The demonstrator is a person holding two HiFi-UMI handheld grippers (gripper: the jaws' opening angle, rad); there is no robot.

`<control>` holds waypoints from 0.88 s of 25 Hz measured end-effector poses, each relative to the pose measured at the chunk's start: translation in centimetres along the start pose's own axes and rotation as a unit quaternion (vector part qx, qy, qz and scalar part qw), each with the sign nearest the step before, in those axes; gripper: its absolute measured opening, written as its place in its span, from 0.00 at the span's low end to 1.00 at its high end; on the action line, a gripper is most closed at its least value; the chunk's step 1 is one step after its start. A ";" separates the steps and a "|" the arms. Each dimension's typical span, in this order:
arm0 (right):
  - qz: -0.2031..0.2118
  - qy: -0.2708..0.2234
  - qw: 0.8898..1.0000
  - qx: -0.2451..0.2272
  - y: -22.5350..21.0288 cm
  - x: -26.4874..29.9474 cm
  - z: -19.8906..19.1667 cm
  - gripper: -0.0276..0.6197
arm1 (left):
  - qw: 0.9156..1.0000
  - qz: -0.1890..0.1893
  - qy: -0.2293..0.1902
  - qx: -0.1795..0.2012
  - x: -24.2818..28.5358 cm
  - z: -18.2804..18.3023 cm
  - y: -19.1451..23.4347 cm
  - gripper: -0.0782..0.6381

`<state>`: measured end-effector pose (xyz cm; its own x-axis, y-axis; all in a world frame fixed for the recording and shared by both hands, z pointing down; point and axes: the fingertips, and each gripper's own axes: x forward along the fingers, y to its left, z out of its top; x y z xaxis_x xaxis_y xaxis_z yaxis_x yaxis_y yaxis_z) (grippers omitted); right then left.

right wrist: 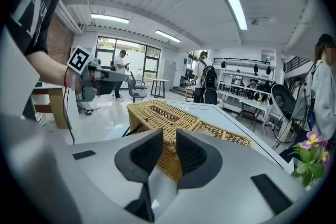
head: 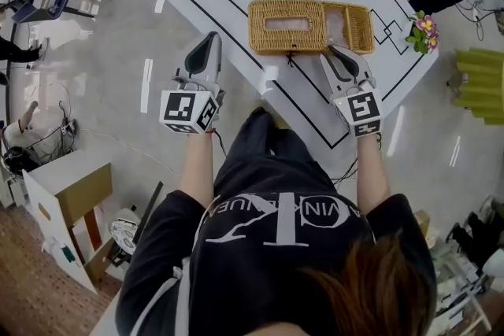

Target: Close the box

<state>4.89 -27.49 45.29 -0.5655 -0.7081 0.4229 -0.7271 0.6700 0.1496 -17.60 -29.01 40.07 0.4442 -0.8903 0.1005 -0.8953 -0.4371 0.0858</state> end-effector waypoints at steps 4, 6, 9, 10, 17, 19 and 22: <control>-0.011 -0.024 0.999 0.029 -0.8 -0.3 1.2 0.11 | 1.000 -0.001 -0.005 0.004 0.0 0.5 -0.1 0.12; -0.020 -0.037 0.998 0.043 -1.5 -0.6 1.5 0.05 | 1.000 -0.002 -0.008 0.005 0.0 0.8 -0.1 0.12; -0.031 -0.055 0.996 0.060 -2.4 -1.0 2.1 0.04 | 1.000 -0.001 -0.014 0.008 0.0 1.3 -0.1 0.12; -0.034 -0.060 0.996 0.063 -2.7 -1.1 2.4 0.04 | 1.000 -0.001 -0.015 0.009 0.0 1.5 0.0 0.12; -0.055 -0.092 0.990 0.091 -4.6 -2.3 4.0 0.04 | 1.000 0.006 -0.027 0.013 -0.2 2.6 0.3 0.12; -0.061 -0.101 0.988 0.096 -5.1 -2.7 4.5 0.04 | 0.999 0.006 -0.030 0.015 -0.2 3.0 0.2 0.12; -0.068 -0.116 0.985 0.104 -5.8 -3.1 5.3 0.04 | 0.999 0.006 -0.036 0.018 -0.3 3.6 0.3 0.12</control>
<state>8.81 -30.36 38.38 -0.5144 -0.8359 0.1914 -0.8523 0.5230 -0.0066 -18.09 -29.37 36.47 0.4313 -0.9017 0.0292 -0.9016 -0.4297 0.0490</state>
